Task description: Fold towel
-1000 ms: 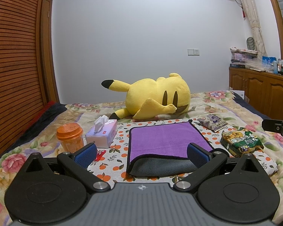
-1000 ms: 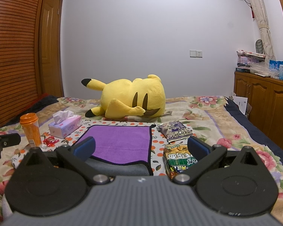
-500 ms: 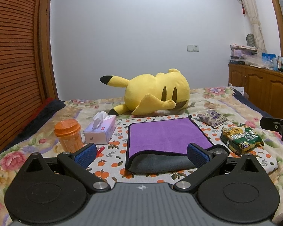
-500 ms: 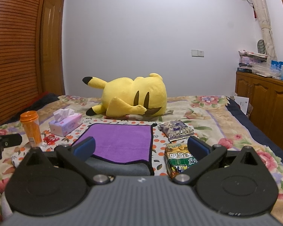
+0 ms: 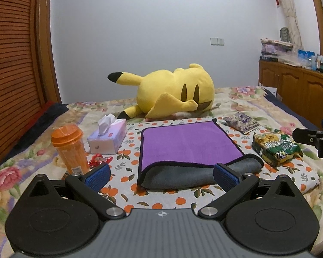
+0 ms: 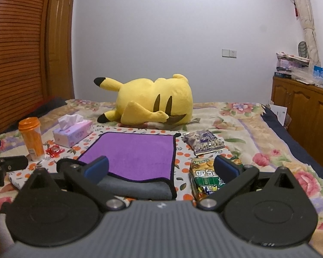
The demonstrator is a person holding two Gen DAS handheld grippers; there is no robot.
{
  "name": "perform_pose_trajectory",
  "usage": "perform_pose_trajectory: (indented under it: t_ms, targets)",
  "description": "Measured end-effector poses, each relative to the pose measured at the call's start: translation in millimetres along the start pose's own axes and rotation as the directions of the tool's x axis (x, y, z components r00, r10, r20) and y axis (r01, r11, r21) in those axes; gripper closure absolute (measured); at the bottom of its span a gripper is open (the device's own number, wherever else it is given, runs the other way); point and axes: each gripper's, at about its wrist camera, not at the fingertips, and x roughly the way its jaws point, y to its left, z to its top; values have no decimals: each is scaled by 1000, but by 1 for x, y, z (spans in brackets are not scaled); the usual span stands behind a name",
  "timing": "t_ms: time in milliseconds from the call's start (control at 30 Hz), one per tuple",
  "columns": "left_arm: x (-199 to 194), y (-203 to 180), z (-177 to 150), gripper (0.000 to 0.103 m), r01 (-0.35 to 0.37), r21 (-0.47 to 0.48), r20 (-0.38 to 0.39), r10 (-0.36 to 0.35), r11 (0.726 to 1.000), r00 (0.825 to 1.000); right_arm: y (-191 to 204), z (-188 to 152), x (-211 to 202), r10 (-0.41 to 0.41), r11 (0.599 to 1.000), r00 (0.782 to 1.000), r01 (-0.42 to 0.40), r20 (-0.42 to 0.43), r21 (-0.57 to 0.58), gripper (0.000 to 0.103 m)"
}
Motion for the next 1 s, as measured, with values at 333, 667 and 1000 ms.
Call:
perform_pose_trajectory:
  t_ms: [333,667,1000]
  targets:
    - [24,2,0,0,3,6,-48,-3,1000,999,-1,-1,18,4,1000,999,-4,-48,-8,0]
    - [51,5,2,0,5,1,-83,-5,1000,997,2,0,37,18,999,996,-21,-85,-30,0]
    - [71,6,6,0,7,4,-105,-6,1000,994,4,4,61,34,998,993,-40,-111,-52,0]
